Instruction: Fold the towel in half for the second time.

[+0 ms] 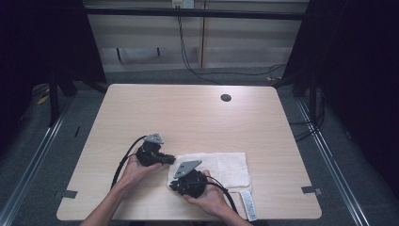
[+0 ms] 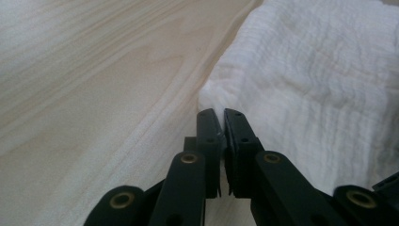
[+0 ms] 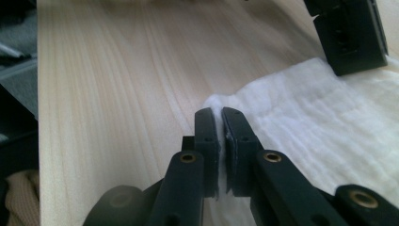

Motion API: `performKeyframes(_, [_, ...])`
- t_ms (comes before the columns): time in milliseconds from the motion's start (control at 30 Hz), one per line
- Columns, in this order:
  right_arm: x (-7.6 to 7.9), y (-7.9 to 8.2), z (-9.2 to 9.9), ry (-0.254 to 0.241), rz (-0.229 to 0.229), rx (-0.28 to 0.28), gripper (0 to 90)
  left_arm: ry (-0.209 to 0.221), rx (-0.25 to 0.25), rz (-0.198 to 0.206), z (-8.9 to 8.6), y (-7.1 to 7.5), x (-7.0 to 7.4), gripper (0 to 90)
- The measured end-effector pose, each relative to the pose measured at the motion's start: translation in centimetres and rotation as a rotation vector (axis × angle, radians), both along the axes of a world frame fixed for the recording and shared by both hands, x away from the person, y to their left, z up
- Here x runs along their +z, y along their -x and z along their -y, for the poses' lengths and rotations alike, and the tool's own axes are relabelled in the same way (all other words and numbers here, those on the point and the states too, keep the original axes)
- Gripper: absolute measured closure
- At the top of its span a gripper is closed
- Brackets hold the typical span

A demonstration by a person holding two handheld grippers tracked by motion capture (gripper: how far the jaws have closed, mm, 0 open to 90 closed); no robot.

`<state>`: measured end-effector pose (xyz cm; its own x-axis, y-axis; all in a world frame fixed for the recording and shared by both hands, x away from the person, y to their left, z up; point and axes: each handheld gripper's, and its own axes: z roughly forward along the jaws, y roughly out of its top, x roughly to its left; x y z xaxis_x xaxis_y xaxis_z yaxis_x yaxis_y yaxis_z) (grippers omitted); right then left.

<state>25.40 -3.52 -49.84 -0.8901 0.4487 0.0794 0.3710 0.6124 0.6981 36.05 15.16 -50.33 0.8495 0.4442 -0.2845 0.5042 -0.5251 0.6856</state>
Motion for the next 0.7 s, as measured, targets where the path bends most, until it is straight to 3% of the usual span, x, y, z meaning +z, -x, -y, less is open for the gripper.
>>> performKeyframes(67, [0.1,-0.1,-0.1,0.003,-0.009,0.001,85.4,0.007,0.005,0.006,-0.2,0.0,0.2,86.3])
performKeyframes(233, [0.0,-0.2,0.1,-0.014,-0.024,-0.006,85.5,0.049,0.027,-0.024,-0.5,-0.1,0.4,86.3])
performKeyframes(533, [1.3,-0.3,0.7,-0.088,-0.039,-0.024,85.5,0.162,0.046,-0.053,-1.1,-0.1,1.4,86.1])
performKeyframes(700, [1.8,-0.3,0.9,-0.103,-0.038,-0.028,85.5,0.178,0.054,-0.054,-1.1,-0.1,2.0,86.2])
